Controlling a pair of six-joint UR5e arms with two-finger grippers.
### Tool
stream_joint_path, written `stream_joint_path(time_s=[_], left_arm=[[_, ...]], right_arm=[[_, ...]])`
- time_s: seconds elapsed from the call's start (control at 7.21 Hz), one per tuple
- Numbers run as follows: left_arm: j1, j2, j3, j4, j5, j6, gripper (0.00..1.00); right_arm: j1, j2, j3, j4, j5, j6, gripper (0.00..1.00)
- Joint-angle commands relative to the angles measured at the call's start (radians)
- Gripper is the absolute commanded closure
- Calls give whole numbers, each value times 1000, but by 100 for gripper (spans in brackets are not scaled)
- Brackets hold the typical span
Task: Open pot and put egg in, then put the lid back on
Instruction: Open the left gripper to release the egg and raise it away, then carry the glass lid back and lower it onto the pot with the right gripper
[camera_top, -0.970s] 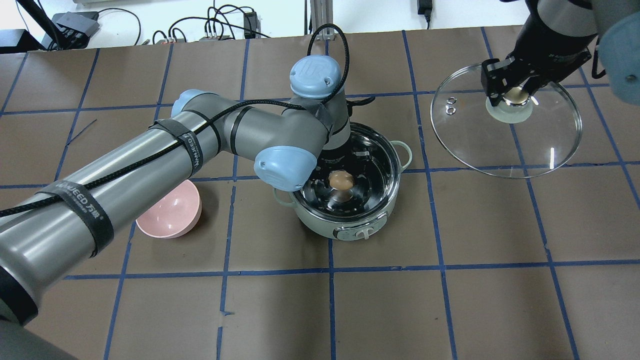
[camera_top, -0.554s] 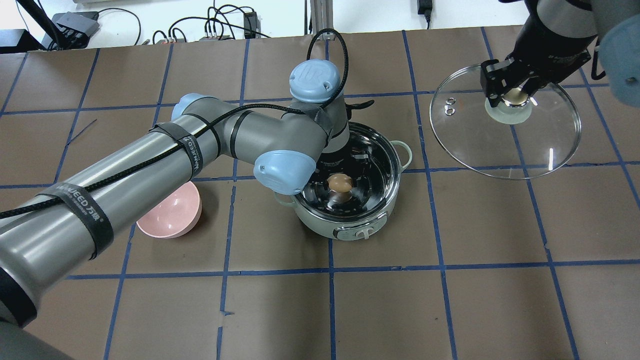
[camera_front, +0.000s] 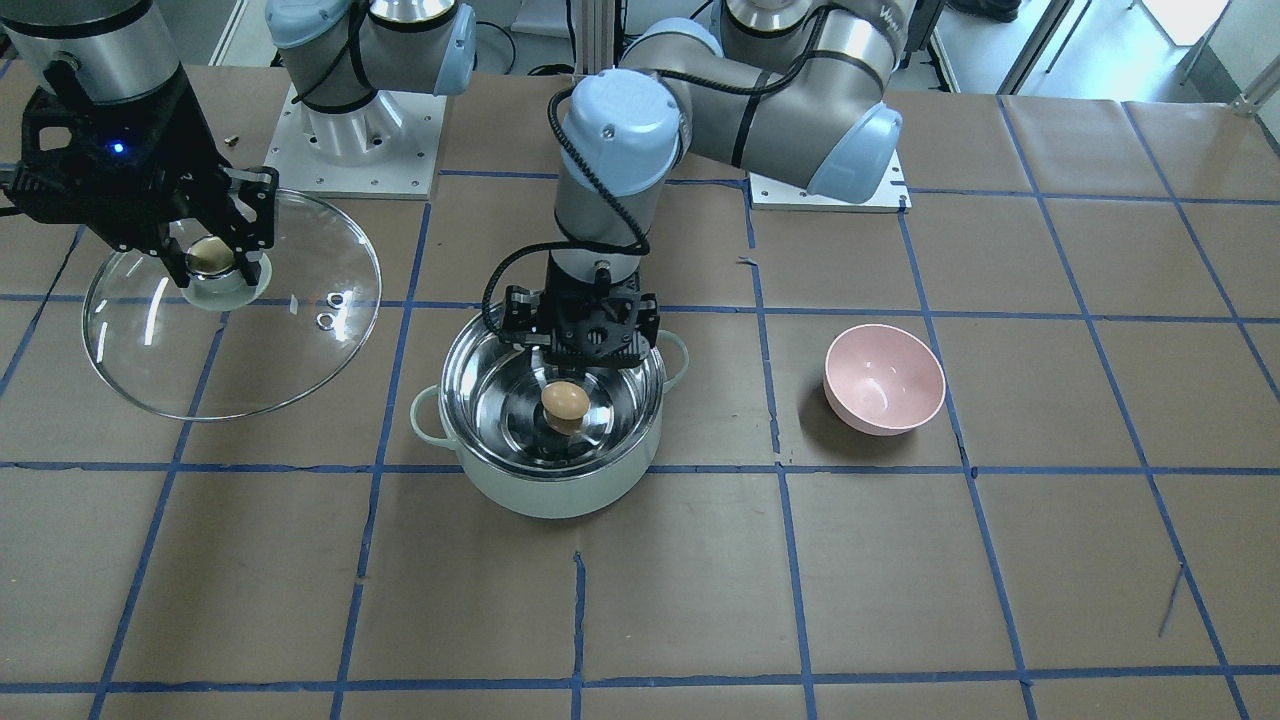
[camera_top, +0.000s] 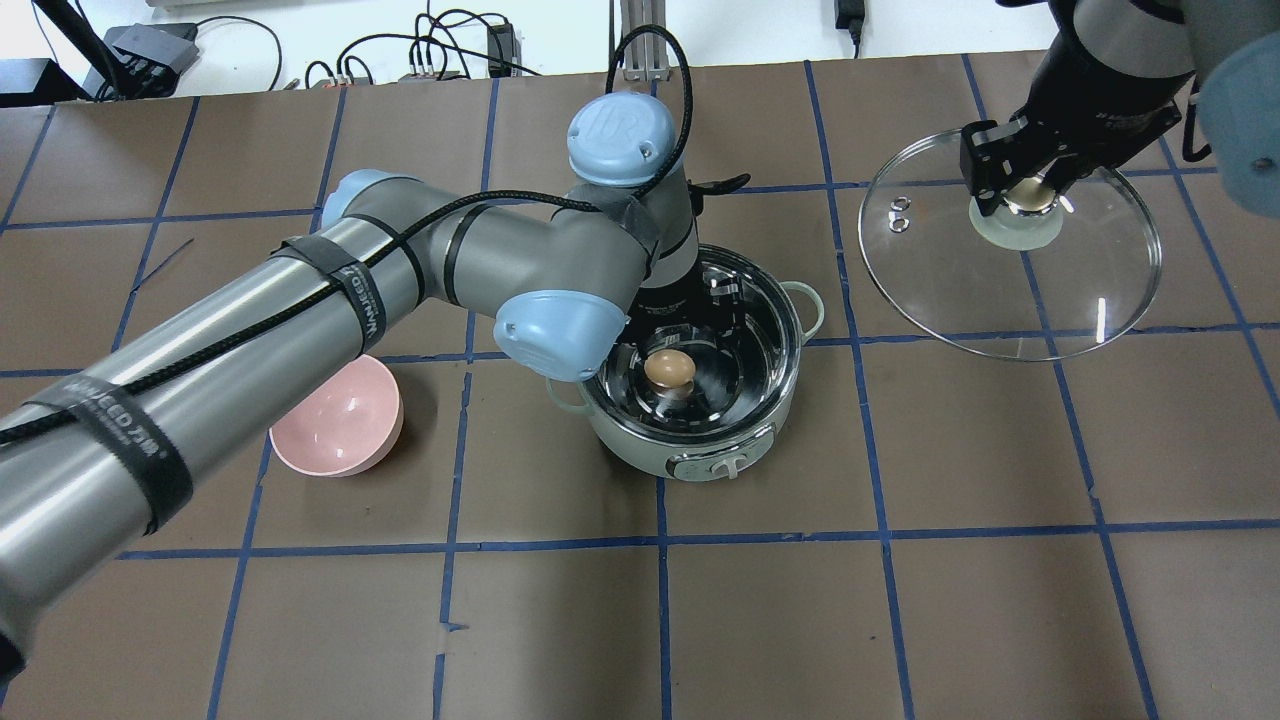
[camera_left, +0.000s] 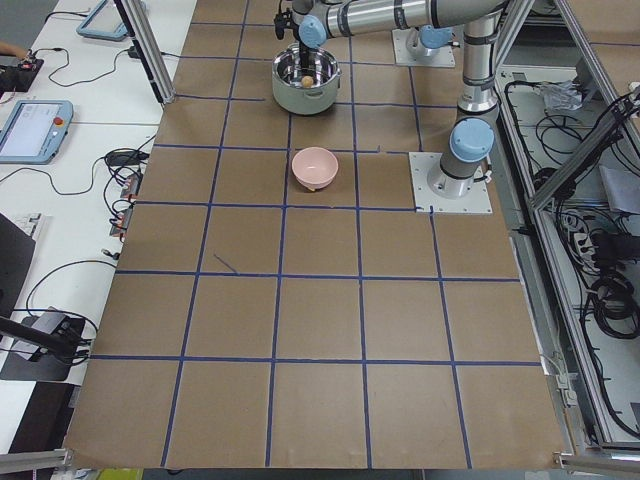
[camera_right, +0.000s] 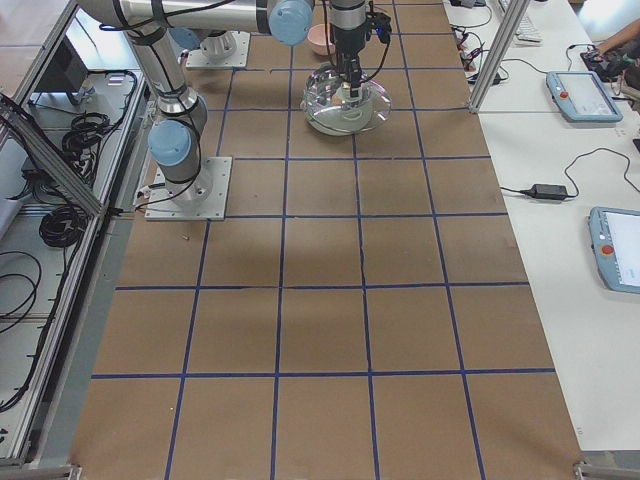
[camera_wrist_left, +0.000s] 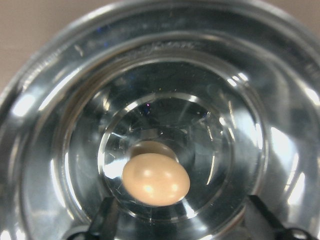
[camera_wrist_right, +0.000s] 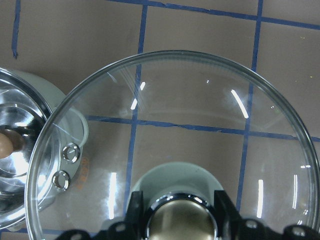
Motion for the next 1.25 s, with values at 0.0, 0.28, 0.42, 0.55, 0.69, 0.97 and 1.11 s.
stream_joint_path(time_s=[0.0, 0.28, 0.42, 0.55, 0.69, 0.97, 1.11], left_arm=[[124, 198, 2, -228, 47, 103, 0], [264, 267, 30, -342, 51, 226, 0], [308, 283, 68, -413, 73, 301, 0], [313, 283, 94, -423, 110, 305, 0], [315, 275, 99, -421, 106, 305, 0], [323, 272, 97, -424, 104, 338, 0], [327, 272, 97, -424, 104, 349, 0]], right_arm=[[87, 2, 3, -3, -2, 153, 65], [217, 22, 32, -34, 1, 360, 65], [298, 79, 32, -128, 1, 454, 65], [402, 166, 32, -212, -2, 590, 65], [494, 226, 30, -301, -11, 676, 65], [528, 256, 44, -330, -13, 725, 65], [526, 256, 68, -347, -19, 713, 65]])
